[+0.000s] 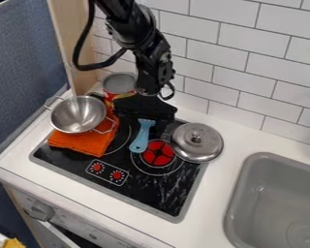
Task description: Move the blue brush to the right down side of the stove
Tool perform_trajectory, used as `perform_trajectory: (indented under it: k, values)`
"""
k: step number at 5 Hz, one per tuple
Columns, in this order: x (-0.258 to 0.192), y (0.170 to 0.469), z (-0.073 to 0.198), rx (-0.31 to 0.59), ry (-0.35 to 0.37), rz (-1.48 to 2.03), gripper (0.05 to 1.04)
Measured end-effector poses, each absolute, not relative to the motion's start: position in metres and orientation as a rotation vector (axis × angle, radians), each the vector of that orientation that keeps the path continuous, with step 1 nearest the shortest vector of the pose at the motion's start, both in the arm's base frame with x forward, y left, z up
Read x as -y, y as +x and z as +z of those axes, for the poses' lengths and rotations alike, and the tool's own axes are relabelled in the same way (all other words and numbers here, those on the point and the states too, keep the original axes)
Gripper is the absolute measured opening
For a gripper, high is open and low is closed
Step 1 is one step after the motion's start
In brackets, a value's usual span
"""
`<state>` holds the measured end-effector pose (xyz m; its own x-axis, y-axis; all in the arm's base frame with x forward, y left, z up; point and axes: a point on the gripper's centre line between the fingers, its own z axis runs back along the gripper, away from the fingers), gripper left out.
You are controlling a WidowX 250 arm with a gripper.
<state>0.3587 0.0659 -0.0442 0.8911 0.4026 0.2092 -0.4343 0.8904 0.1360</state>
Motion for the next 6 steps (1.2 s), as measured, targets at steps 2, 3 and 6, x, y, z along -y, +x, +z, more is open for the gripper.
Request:
perform_trajectory:
  k: [2,3,6]
  values:
    - [-0.07,0.372,-0.05,0.195,0.198,0.478,0.964]
    - [-0.069,0.376,-0.054,0.202,0.207,0.487,0.69]
    - [-0.065,0.375,-0.055,0.206,0.211,0.486,0.317]
